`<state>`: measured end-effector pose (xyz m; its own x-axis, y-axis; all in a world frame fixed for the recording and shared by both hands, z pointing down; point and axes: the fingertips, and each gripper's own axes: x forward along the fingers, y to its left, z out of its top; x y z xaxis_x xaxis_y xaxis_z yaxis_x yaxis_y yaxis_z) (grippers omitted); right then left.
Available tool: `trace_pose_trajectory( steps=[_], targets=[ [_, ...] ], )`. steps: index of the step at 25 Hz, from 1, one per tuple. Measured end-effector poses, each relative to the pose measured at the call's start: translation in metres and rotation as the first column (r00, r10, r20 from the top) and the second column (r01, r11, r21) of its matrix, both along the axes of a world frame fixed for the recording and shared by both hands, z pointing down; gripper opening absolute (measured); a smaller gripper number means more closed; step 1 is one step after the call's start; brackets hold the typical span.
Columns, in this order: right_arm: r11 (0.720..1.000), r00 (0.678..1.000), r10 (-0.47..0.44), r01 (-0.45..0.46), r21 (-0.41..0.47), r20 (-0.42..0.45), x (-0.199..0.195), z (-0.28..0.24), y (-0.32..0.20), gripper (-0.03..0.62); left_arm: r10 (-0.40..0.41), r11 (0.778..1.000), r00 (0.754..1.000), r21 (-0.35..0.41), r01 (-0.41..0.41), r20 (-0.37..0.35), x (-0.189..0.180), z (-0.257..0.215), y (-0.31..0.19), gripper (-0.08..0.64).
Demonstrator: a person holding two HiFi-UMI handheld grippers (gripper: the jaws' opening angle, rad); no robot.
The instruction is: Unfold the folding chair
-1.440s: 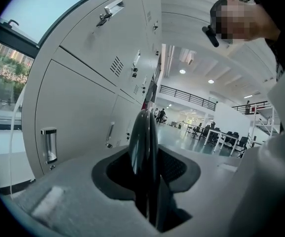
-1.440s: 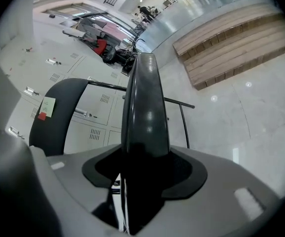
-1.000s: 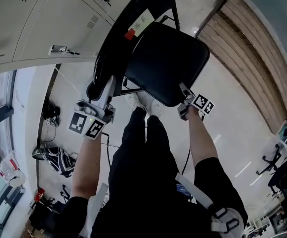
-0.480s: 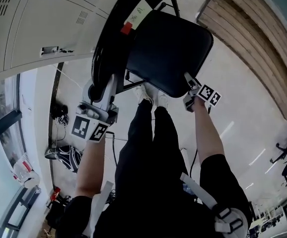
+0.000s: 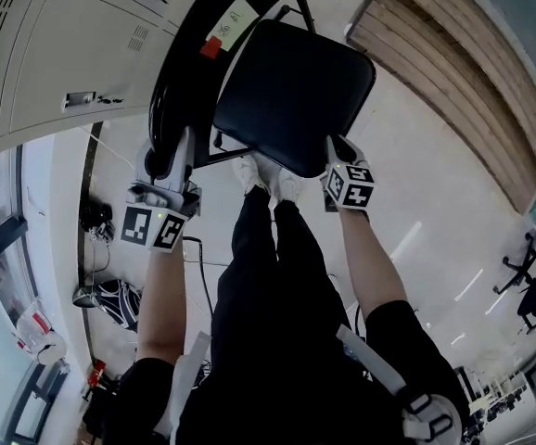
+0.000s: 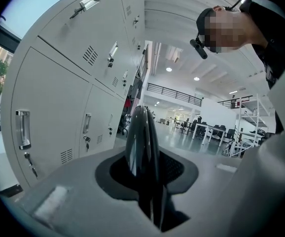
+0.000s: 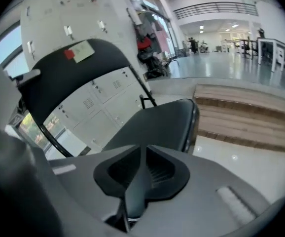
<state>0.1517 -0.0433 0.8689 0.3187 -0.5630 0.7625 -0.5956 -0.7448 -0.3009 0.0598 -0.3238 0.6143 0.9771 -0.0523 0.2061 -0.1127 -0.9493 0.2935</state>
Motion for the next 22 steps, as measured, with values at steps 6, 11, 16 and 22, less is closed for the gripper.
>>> trace_pose_trajectory(
  steps=[6,11,16,22],
  targets=[
    [0.982,0.992,-0.099,0.110,-0.156,0.072,-0.029,0.043,-0.055,0.006,-0.011,1.000,1.000,-0.002,0.012,0.003,0.003,0.008,-0.014,0.100],
    [0.940,0.980,-0.121,0.165,-0.300,0.161,-0.046,0.085,-0.044,0.005,0.021,1.000,1.000,-0.023,-0.021,-0.009,0.002,0.013,-0.017,0.097],
    [0.917,0.964,-0.146,0.216,-0.335,0.222,-0.055,0.108,-0.040,0.005,-0.004,0.997,1.000,-0.072,0.005,0.014,-0.004,0.037,-0.050,0.103],
    [0.882,0.950,-0.061,0.195,-0.429,0.307,-0.064,0.136,-0.022,0.005,-0.009,0.993,0.999,-0.118,0.014,0.039,-0.009,0.074,-0.087,0.118]
  ],
)
